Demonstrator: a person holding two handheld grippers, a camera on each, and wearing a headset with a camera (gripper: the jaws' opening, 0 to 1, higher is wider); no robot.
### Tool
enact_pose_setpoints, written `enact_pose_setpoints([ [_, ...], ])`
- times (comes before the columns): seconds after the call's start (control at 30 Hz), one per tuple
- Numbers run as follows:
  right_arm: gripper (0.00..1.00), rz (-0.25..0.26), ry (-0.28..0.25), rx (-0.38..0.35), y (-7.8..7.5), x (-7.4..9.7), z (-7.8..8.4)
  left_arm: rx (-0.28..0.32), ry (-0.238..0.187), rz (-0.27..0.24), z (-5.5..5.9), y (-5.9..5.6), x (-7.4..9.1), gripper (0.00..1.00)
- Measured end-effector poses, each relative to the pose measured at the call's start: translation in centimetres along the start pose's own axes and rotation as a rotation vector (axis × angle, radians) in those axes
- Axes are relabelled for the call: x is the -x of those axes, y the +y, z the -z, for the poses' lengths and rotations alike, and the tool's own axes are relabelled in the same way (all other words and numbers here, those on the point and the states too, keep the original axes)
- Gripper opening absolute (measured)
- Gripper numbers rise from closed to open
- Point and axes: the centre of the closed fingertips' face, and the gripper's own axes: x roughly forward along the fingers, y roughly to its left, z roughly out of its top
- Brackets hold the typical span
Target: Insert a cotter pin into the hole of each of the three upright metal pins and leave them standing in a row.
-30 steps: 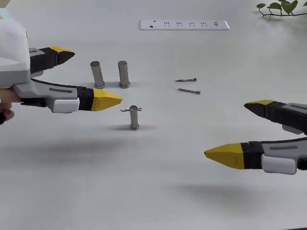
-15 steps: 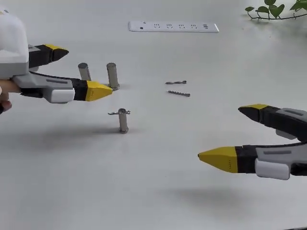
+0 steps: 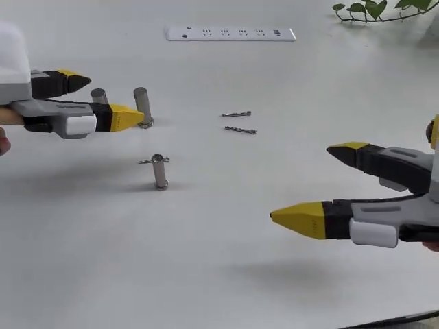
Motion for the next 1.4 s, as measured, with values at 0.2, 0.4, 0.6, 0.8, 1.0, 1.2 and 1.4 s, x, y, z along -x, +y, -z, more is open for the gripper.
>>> enact_pose_setpoints([
  [0.2,0.95,0.021,-0.004,-0.013,-0.5,0.3,0.0,0.009,0.004,-0.001,0.4,0.3,-0.5,0.66],
  [0.4,0.95,0.03,-0.014,-0.025,-0.7,0.5,-0.1,0.041,0.001,-0.037,0.5,1.1,-0.9,0.52],
  [0.6,0.94,0.028,-0.019,-0.041,-0.8,0.6,0.1,0.082,0.008,-0.053,1.2,1.5,-1.4,0.34],
  [0.8,0.94,0.025,-0.012,-0.048,-0.7,0.4,0.3,0.05,0.024,-0.056,1.6,1.6,-1.6,0.31],
  [1.0,0.94,0.014,-0.018,-0.056,-0.4,0.2,0.2,0.027,0.029,-0.082,1.7,2.5,-1.5,0.16],
  [1.2,0.94,0.012,-0.018,-0.059,-0.3,0.1,0.3,0.016,0.023,-0.066,1.7,2.4,-1.3,0.12],
  [1.4,0.94,0.011,-0.026,-0.058,-0.2,0.2,0.1,-0.002,0.038,-0.072,1.7,2.3,-1.2,0.11],
])
